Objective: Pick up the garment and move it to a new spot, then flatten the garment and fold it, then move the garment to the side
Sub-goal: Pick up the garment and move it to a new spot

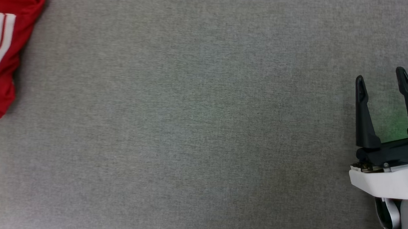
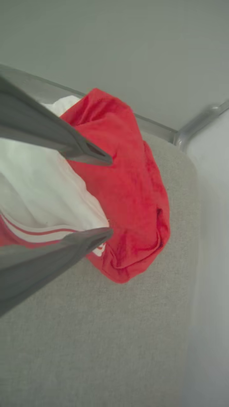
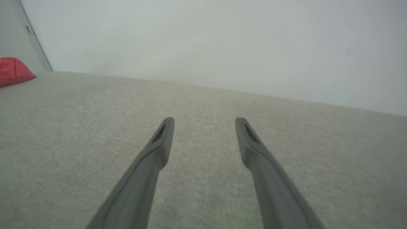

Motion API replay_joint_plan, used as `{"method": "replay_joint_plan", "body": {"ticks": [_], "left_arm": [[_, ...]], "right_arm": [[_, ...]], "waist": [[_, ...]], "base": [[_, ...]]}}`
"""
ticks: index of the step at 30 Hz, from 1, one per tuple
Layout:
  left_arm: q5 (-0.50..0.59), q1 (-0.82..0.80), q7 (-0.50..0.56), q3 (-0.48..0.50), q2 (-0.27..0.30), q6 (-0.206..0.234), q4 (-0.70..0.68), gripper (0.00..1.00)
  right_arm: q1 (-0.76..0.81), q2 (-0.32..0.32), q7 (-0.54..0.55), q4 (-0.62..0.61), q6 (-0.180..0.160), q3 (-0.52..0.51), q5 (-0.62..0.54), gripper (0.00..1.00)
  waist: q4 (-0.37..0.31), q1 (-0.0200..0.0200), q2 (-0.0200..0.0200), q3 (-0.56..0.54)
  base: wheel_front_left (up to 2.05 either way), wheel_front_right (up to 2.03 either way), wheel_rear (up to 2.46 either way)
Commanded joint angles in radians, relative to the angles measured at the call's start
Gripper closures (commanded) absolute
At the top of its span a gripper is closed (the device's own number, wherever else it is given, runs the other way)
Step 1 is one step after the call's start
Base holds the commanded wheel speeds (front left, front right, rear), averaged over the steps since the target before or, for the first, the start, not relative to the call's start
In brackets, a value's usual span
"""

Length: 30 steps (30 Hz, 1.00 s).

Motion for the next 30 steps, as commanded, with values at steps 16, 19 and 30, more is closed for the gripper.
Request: {"method": "replay_joint_plan", "body": {"ticks": [16,19,30], "left_arm": [[-0.228,0.044,0.318,-0.155,0.004,0.0,0.114,0.0],[-0.23,0.047,0.314,-0.175,0.0,0.0,0.141,1.0],[-0.181,-0.05,0.202,-0.248,0.08,0.0,0.09,1.0]], "right_arm": [[-0.033,-0.006,-0.002,0.005,0.0,-0.003,-0.008,0.0],[-0.032,-0.003,-0.001,0.013,0.0,0.002,-0.003,0.0],[0.009,0.009,-0.002,0.044,0.0,-0.003,0.021,0.0]], "waist": [[-0.052,-0.0002,0.0,0.091],[-0.057,-0.0002,0.0,0.08],[-0.039,-0.0002,0.0,-0.07]], "base": [[0.0,0.0,0.0],[0.0,0.0,0.0],[0.0,0.0,0.0]]}}
